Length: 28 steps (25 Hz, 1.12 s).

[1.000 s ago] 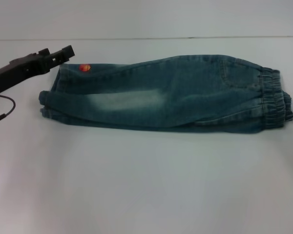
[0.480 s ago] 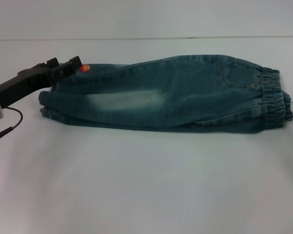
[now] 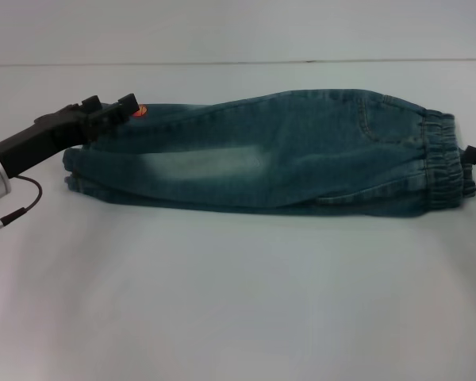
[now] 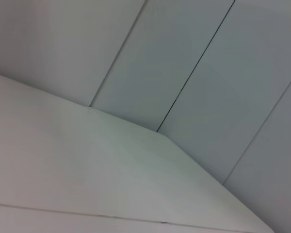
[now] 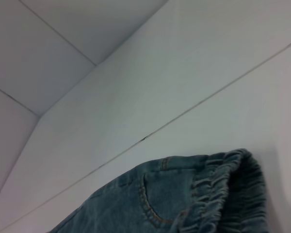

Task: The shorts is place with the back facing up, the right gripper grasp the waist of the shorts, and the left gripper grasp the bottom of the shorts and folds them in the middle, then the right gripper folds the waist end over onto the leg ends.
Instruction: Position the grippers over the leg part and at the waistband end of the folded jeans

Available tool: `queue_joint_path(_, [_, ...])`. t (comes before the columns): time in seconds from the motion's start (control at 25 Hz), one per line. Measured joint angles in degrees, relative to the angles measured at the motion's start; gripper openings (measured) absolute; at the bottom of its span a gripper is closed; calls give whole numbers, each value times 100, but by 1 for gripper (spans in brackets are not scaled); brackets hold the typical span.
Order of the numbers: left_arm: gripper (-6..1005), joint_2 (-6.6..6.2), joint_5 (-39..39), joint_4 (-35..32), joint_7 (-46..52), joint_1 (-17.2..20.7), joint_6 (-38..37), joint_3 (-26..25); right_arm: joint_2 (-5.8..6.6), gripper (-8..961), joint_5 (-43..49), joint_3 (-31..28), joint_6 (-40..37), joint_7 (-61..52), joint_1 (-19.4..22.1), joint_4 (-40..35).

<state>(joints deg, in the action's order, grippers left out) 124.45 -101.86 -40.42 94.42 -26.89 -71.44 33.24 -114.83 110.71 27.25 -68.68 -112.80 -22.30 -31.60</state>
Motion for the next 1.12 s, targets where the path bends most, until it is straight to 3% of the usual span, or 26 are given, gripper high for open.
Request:
queue_joint_path(0.72, [882, 0, 16, 40, -81, -15, -71, 65, 60, 740, 449, 592, 555, -648, -261, 118])
queue_joint_path(0.96, [878, 0, 54, 60, -181, -25, -170, 76, 55, 516, 521, 579, 408, -523, -264, 55])
queue_joint_path(1.12, [876, 0, 399, 277, -622, -26, -390, 78, 52, 318, 470, 535, 276, -398, -266, 48])
